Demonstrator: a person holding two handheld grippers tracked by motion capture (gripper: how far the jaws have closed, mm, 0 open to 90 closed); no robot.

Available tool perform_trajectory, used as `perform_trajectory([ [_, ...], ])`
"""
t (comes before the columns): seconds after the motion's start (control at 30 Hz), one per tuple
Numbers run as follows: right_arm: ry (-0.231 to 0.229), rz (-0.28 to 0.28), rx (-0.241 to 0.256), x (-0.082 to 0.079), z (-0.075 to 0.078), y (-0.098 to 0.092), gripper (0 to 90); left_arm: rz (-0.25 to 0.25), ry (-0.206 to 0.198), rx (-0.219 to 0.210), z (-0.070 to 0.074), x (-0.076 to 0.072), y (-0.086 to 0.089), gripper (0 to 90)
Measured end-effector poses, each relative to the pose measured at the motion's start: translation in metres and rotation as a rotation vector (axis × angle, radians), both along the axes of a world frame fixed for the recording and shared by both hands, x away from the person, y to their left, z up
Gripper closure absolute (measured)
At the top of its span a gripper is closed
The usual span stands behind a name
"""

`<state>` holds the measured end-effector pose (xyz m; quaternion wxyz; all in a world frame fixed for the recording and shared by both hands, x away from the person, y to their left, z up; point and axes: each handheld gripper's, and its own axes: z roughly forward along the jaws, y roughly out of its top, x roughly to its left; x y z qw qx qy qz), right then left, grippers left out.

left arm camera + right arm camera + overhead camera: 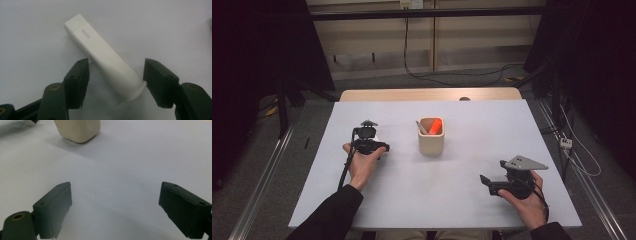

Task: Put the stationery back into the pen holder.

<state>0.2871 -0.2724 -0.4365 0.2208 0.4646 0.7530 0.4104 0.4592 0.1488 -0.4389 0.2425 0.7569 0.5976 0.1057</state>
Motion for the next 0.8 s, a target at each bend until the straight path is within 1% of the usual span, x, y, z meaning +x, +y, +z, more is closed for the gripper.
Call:
perform_trajectory([
  [0.1, 0.002, 0.002, 0.002, 0.0001, -0.0002, 0.0005, 11.1, 0.003, 0.008, -0.003, 0.0004, -0.0001, -0.0007, 40.9],
  [0.2, 0.003, 0.003, 0.000, 0.0004, -0.0003, 0.0002, 11.1, -0.003, 0.014, 0.017, 0.0011, 0.0004, -0.0024, 42.9],
  [0.27, 0.004, 0.006, -0.001, 0.0004, -0.0003, 0.0003, 11.1, -0.007, 0.008, 0.034, 0.0011, 0.0001, -0.0032, 47.7],
  [0.33, 0.005, 0.006, -0.003, 0.0006, -0.0005, 0.0004, 11.1, -0.015, 0.015, 0.038, 0.0019, 0.0005, -0.0007, 52.5],
  [0.43, 0.006, 0.006, -0.004, 0.0007, -0.0005, 0.0006, 11.1, -0.009, 0.016, 0.047, 0.0021, 0.0012, 0.0014, 60.7],
  [0.47, 0.006, 0.006, -0.005, 0.0007, -0.0005, 0.0007, 11.1, -0.019, 0.017, 0.046, 0.0022, 0.0016, 0.0031, 63.8],
  [0.5, 0.005, 0.007, -0.005, 0.0007, -0.0005, 0.0008, 11.1, -0.028, 0.022, 0.044, 0.0025, 0.0022, 0.0042, 64.6],
  [0.6, 0.006, 0.006, -0.004, 0.0008, -0.0006, 0.0007, 11.1, -0.026, 0.025, 0.039, 0.0026, 0.0026, 0.0043, 64.8],
  [0.63, 0.008, 0.004, -0.002, 0.0009, -0.0007, 0.0007, 11.1, -0.030, 0.018, 0.045, 0.0022, 0.0023, 0.0038, 64.9],
  [0.7, 0.007, 0.006, -0.003, 0.0009, -0.0007, 0.0005, 11.1, -0.041, 0.021, 0.052, 0.0029, 0.0024, 0.0040, 65.0],
  [0.77, 0.008, 0.004, -0.002, 0.0010, -0.0008, 0.0006, 11.1, -0.057, 0.016, 0.053, 0.0026, 0.0025, 0.0049, 65.1],
  [0.8, 0.009, 0.003, -0.001, 0.0010, -0.0008, 0.0006, 11.1, -0.067, 0.021, 0.052, 0.0033, 0.0028, 0.0061, 65.1],
])
